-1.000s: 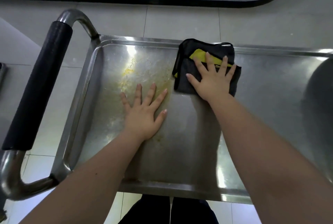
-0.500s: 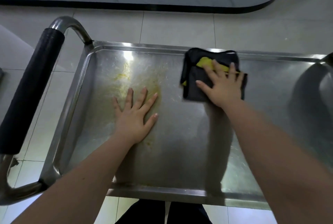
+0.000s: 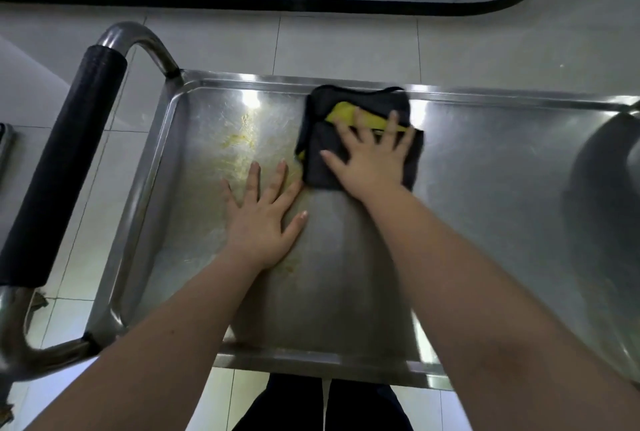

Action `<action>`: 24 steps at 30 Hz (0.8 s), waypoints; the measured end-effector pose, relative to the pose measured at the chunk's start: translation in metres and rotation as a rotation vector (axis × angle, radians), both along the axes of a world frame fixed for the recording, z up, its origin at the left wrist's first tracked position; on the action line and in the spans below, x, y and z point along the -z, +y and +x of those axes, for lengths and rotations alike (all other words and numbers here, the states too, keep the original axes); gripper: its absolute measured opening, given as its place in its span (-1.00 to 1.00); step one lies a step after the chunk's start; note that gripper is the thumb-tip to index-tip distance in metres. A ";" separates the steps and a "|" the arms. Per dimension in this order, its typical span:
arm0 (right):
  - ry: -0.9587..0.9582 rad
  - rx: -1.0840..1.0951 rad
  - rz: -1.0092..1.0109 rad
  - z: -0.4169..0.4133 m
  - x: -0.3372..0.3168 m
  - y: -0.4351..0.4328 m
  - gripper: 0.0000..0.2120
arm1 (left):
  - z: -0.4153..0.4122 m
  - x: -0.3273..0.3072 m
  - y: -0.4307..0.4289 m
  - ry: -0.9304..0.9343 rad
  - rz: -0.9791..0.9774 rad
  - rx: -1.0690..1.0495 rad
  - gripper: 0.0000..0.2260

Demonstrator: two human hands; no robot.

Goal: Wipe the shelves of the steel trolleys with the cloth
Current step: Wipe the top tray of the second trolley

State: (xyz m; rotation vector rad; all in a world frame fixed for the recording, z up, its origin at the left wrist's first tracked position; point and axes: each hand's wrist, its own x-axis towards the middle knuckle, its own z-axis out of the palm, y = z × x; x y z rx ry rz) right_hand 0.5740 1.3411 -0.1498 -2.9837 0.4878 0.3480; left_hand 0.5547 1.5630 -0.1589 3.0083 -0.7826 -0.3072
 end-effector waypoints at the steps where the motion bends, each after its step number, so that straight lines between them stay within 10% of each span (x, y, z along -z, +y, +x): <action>1: -0.002 -0.049 0.004 0.003 0.000 0.013 -0.30 | 0.000 0.001 0.000 -0.006 0.006 -0.002 -0.42; 13: 0.012 0.378 -0.026 -0.142 -0.010 -0.171 -0.16 | 0.000 0.004 0.000 0.002 -0.041 0.005 -0.46; 24: 0.021 -0.032 -0.005 -0.090 -0.004 0.034 -0.29 | -0.001 0.003 0.001 0.025 -0.060 -0.013 -0.44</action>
